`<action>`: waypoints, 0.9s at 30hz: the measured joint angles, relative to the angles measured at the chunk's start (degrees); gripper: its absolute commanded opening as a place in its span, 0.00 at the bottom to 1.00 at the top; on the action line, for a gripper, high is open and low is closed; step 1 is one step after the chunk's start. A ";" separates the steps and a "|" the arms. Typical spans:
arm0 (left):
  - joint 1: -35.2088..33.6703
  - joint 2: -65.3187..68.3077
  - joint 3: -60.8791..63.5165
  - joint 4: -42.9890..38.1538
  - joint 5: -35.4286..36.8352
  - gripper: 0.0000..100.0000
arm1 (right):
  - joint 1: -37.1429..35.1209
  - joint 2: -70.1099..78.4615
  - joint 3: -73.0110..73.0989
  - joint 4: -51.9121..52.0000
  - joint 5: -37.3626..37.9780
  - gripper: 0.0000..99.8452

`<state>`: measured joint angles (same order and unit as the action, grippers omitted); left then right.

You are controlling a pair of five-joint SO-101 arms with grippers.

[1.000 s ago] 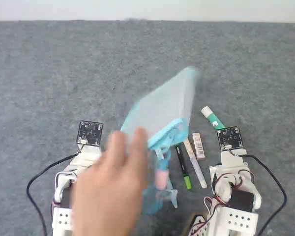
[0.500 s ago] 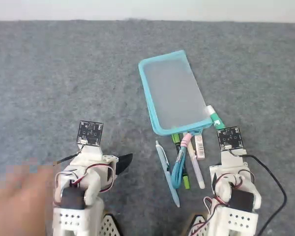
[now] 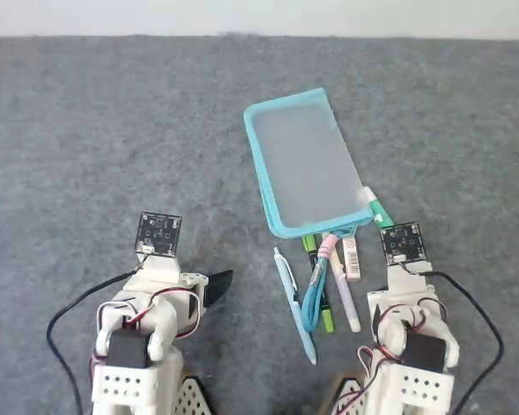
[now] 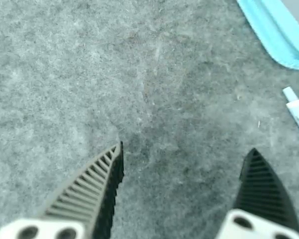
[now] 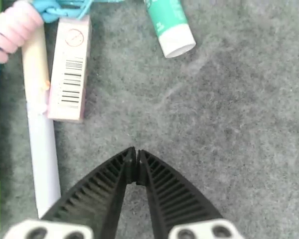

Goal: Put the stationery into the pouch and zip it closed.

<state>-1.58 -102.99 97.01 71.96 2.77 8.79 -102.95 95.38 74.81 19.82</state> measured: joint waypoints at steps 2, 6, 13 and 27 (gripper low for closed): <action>0.00 0.00 0.00 0.00 0.00 0.36 | -0.53 0.00 0.00 0.00 0.00 0.01; 0.09 0.00 0.00 0.00 0.00 0.36 | -1.05 0.00 0.00 -5.01 0.88 0.01; 0.00 0.00 0.00 0.00 0.00 0.36 | -2.99 -0.09 -8.44 -7.30 3.60 0.01; 0.53 0.00 0.00 0.00 0.00 0.36 | -16.70 25.85 -30.59 -8.62 -2.11 0.01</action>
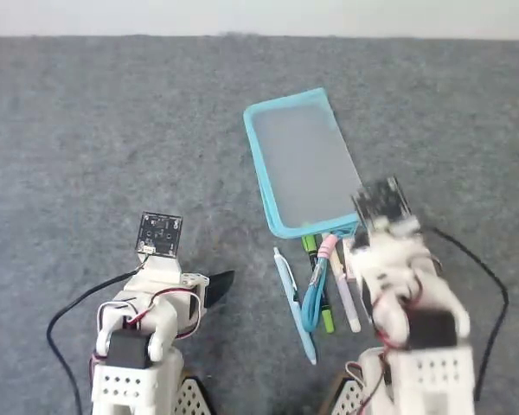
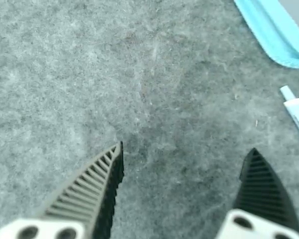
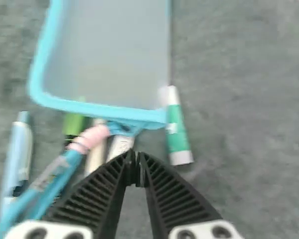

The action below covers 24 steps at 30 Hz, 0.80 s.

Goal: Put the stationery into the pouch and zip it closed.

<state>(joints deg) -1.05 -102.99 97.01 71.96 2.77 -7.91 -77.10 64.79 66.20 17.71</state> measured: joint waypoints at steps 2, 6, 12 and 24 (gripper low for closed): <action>0.00 0.00 0.00 0.00 0.00 0.36 | -2.64 10.20 -5.54 0.00 -3.52 0.01; 0.00 0.00 0.00 0.00 0.00 0.36 | -7.91 29.36 -12.75 -1.41 -9.23 0.07; 0.00 0.00 0.00 0.00 0.00 0.36 | -10.73 49.49 -21.45 -2.55 -23.74 0.22; 0.00 0.00 0.00 0.00 0.00 0.36 | -13.89 64.79 -27.87 -3.87 -36.57 0.23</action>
<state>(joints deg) -1.05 -102.99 97.01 71.96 2.77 -21.80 -12.31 36.92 62.33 -18.86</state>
